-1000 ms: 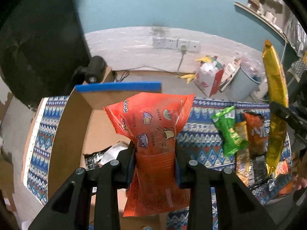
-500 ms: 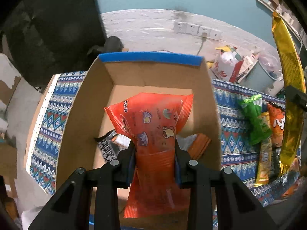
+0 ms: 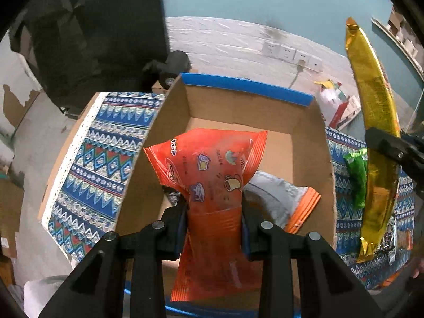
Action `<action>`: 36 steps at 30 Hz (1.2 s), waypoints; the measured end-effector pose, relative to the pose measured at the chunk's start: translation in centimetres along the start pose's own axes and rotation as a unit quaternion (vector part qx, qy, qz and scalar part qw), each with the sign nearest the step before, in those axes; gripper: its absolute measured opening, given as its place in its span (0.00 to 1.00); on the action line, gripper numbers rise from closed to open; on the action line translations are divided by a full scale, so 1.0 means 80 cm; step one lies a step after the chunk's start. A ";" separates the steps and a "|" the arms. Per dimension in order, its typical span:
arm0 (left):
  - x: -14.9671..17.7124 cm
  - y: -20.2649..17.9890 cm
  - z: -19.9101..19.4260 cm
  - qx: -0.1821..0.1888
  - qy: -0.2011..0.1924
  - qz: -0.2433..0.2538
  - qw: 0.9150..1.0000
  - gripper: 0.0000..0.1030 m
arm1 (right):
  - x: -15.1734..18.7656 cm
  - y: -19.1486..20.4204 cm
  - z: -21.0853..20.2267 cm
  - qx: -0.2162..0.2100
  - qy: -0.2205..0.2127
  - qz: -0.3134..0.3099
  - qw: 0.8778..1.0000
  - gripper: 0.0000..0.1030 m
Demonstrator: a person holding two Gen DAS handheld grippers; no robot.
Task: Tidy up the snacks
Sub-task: 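Release the red-orange bag into the box with left while right drops the yellow pack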
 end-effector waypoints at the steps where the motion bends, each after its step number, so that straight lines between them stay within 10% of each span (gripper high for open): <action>1: 0.000 0.005 -0.001 0.000 -0.001 -0.004 1.000 0.32 | -0.003 0.006 0.003 -0.004 0.001 -0.001 1.000 0.28; 15: 0.005 0.046 -0.003 0.005 -0.002 -0.041 0.999 0.36 | -0.030 0.067 0.060 -0.047 0.038 -0.006 0.998 0.28; 36: -0.002 0.010 -0.013 0.009 -0.007 -0.034 0.999 0.66 | -0.010 0.033 0.032 -0.035 0.043 0.012 0.998 0.59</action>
Point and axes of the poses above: each gripper's, at about its wrist camera, not at the fingertips, and z roughly the way its jaws point, y to its left, x to its underside, the point moved 2 cm from there along z, roughly the way its jaws point, and after that the axes turned 8 degrees about y, right-handed, at the moved point
